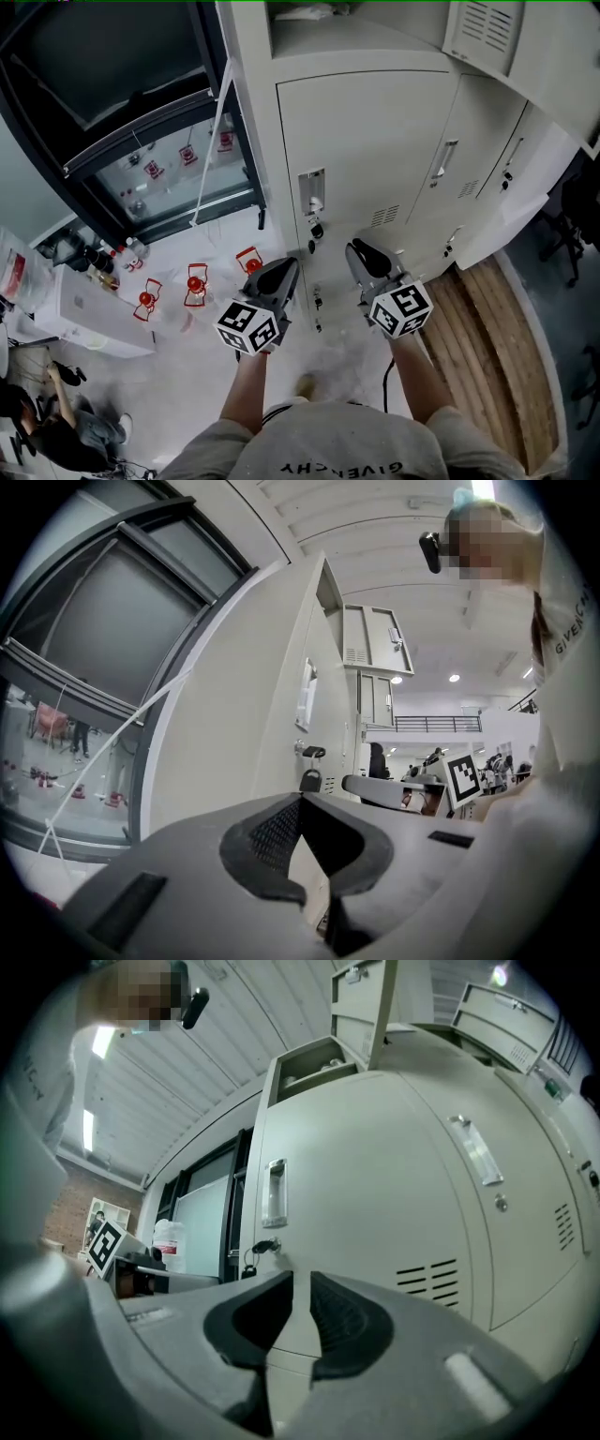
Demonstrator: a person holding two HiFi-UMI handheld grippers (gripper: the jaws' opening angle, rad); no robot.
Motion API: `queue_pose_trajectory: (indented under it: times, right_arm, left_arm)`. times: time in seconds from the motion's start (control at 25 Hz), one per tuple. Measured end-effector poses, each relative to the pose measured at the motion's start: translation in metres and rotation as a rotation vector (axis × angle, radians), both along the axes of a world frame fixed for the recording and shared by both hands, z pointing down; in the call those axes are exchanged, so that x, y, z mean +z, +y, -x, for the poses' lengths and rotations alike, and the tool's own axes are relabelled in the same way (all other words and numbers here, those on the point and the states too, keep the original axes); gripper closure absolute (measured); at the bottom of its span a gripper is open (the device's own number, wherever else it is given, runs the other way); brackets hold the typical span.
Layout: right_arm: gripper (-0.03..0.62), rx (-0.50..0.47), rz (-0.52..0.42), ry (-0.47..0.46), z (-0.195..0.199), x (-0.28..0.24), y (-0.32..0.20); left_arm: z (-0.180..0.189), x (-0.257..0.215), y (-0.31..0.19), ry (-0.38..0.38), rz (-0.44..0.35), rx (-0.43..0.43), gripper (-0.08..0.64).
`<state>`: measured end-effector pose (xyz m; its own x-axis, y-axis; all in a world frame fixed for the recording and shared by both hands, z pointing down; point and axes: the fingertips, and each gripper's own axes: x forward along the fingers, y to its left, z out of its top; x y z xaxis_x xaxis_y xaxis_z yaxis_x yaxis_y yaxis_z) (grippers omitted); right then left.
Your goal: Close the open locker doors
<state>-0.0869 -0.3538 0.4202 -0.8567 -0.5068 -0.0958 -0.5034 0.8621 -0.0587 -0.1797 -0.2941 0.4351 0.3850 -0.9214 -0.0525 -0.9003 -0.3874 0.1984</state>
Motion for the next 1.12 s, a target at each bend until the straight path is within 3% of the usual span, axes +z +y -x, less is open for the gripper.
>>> queue_pose_trajectory:
  times: [0.36, 0.72, 1.12]
  right_arm:
    - [0.545, 0.086, -0.058, -0.045, -0.073, -0.054, -0.012]
    - [0.541, 0.171, -0.201, -0.044, -0.143, -0.138, -0.020]
    - [0.538, 0.305, -0.343, -0.056, -0.214, -0.231, -0.017]
  left_arm:
    - [-0.051, -0.033, -0.011, -0.006, -0.040, 0.072, 0.563]
    - [-0.095, -0.077, -0.029, -0.019, -0.075, 0.128, 0.563]
    - [-0.144, -0.151, -0.051, -0.050, -0.197, 0.172, 0.563]
